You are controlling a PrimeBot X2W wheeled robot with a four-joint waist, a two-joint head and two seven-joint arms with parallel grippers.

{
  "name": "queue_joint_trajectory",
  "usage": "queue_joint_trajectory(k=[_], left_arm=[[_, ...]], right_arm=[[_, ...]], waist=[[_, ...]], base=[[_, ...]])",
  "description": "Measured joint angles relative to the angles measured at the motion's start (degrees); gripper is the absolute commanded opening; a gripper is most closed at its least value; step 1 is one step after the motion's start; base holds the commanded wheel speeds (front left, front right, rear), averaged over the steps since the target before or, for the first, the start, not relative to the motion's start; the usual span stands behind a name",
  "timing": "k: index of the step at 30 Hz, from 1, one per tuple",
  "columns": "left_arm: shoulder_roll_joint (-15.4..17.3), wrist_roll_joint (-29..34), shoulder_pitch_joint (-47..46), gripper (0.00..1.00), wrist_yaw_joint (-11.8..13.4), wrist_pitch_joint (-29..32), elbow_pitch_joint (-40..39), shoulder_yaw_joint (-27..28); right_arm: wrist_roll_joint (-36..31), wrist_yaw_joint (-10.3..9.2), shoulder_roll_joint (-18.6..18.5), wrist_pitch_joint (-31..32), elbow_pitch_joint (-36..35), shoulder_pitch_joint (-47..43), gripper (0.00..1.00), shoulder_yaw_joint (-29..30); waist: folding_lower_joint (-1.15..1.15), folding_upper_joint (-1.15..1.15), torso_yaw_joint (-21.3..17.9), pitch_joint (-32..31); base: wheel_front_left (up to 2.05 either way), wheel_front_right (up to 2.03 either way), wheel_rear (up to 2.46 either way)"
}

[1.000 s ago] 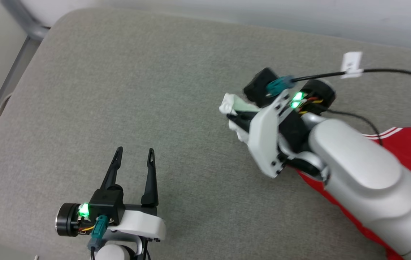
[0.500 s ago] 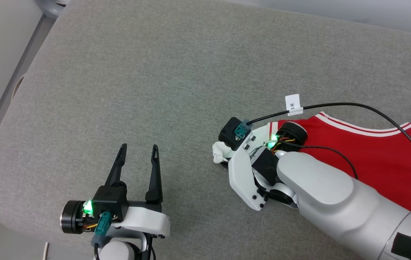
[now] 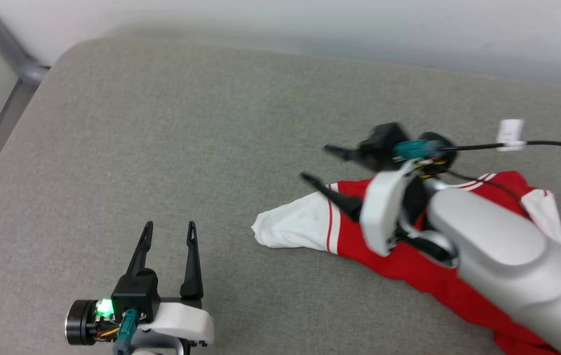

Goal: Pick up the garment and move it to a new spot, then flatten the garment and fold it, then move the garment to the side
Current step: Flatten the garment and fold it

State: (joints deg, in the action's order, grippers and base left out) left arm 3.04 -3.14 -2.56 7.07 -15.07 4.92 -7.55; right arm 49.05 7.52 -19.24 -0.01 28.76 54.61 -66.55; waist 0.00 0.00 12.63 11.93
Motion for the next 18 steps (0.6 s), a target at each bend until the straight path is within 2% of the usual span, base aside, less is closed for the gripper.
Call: queue_joint_trajectory(k=[4,9,13,18], left_arm=[[0.1,0.5,1.6,1.00,-0.3,0.0,-0.1,0.6],[0.2,0.8,3.8,1.00,-0.5,0.0,-0.7,1.5],[0.4,0.9,4.7,1.00,-0.6,0.0,-0.9,2.2],[0.4,1.1,5.1,1.00,-1.0,0.0,-1.1,2.6]], right_arm=[[-3.0,-0.01,-5.1,-5.3,-0.6,-2.8,1.00,7.4],[-7.9,0.00,-9.3,-8.2,-1.2,-8.2,1.00,18.7],[-12.0,0.00,-12.4,-6.3,-3.2,-12.7,1.00,26.4],[-15.5,0.00,-16.4,0.3,-7.8,-17.6,1.00,34.4]], waist=[[0.00,0.00,-2.3,-2.5],[0.00,0.00,-5.0,-5.0],[0.00,0.00,-7.0,-6.1],[0.00,0.00,-8.7,-6.6]], base=[[0.00,0.00,0.00],[0.00,0.00,0.00],[0.00,0.00,0.00],[0.00,0.00,0.00]])
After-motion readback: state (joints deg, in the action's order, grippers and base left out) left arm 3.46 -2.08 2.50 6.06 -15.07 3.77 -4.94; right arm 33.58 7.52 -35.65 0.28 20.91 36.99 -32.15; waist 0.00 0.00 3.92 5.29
